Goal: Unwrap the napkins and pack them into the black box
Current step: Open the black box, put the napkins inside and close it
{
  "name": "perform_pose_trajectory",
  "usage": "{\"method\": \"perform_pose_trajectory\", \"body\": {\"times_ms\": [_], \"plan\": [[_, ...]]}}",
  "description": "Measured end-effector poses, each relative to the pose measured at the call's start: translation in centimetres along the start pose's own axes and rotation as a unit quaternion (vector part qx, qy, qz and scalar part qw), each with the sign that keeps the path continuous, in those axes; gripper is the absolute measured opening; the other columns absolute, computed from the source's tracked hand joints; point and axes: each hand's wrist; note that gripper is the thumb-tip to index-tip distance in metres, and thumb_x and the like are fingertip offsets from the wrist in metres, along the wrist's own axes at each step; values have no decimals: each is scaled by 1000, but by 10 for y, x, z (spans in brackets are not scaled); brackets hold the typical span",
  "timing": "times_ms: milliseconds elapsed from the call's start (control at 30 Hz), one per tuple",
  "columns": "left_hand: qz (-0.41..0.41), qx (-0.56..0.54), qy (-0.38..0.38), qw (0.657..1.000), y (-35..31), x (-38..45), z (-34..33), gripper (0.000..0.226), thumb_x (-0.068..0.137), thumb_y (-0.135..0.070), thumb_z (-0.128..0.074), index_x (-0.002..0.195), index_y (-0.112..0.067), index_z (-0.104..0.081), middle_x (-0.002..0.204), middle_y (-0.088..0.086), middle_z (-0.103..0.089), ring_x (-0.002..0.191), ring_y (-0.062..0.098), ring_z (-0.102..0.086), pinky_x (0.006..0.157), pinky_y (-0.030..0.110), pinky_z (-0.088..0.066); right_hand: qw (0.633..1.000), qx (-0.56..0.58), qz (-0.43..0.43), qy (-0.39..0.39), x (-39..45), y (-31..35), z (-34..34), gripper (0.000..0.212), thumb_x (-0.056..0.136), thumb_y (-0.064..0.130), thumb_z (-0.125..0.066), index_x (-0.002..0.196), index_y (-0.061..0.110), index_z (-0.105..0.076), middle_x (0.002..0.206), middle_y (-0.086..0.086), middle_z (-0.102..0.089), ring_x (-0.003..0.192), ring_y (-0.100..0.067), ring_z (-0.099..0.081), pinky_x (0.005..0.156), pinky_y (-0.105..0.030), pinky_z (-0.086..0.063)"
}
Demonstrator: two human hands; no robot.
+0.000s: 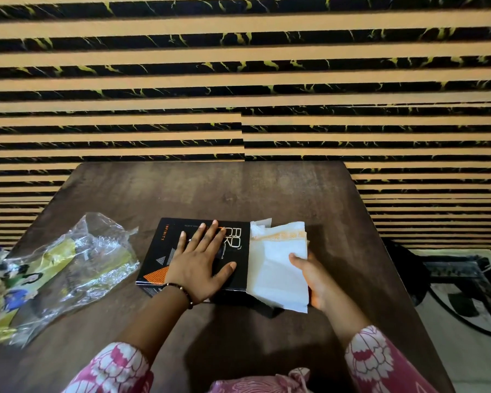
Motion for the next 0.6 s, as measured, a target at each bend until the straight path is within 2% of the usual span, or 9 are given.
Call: {"method": "perform_pose_trajectory", "body": {"times_ms": [100, 167, 333, 400, 467, 600], "plan": [[0, -1, 2, 1000, 0, 0, 0, 84, 72, -72, -8, 146, -34, -1, 154, -13, 9, 141, 9, 13, 117, 44, 10, 998, -42, 37, 26, -5, -2, -11, 40, 91, 7, -50, 124, 28, -44, 110, -3, -64, 93, -21, -62, 79, -37, -50], [-1, 0, 2, 1000, 0, -1, 0, 84, 72, -72, -8, 146, -34, -1, 154, -14, 10, 141, 9, 13, 116, 44, 10, 998, -29, 38, 49, -8, 0, -9, 41, 87, 2, -52, 118, 28, -48, 108, -2, -66, 92, -22, -63, 78, -37, -50], [2, 1, 2, 1000, -1, 0, -1, 84, 72, -73, -7, 146, -34, 0, 152, -14, 12, 140, 9, 15, 116, 44, 11, 992, 76, 37, 91, 1, 17, 3, 30, 82, 9, -59, 112, 10, -61, 103, -11, -71, 87, -23, -69, 74, -33, -52], [2, 1, 0, 1000, 0, 0, -1, 84, 72, -72, -8, 146, -33, -1, 153, -14, 11, 140, 9, 15, 116, 44, 11, 994, 62, 34, 88, 8, 21, 0, 28, 83, 10, -60, 110, 11, -61, 97, -8, -73, 83, -20, -70, 71, -31, -52], [1, -1, -6, 1000, 0, 0, -1, 84, 73, -72, -10, 146, -33, -3, 153, -14, 9, 141, 9, 13, 116, 44, 10, 996, 29, 32, 83, 12, 20, -1, 27, 84, 2, -57, 107, 14, -60, 91, -5, -73, 80, -19, -69, 70, -30, -52], [2, 3, -7, 1000, 0, 1, -2, 82, 74, -72, -10, 146, -34, -2, 153, -15, 10, 141, 9, 13, 117, 44, 10, 996, 7, 40, 77, 15, 12, 9, 50, 74, -21, -49, 102, 18, -61, 92, -4, -68, 89, -22, -61, 78, -32, -49]]}}
Point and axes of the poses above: each hand's wrist, its own x-axis towards the middle knuckle, its own z-axis out of the back of the hand, y = z × x
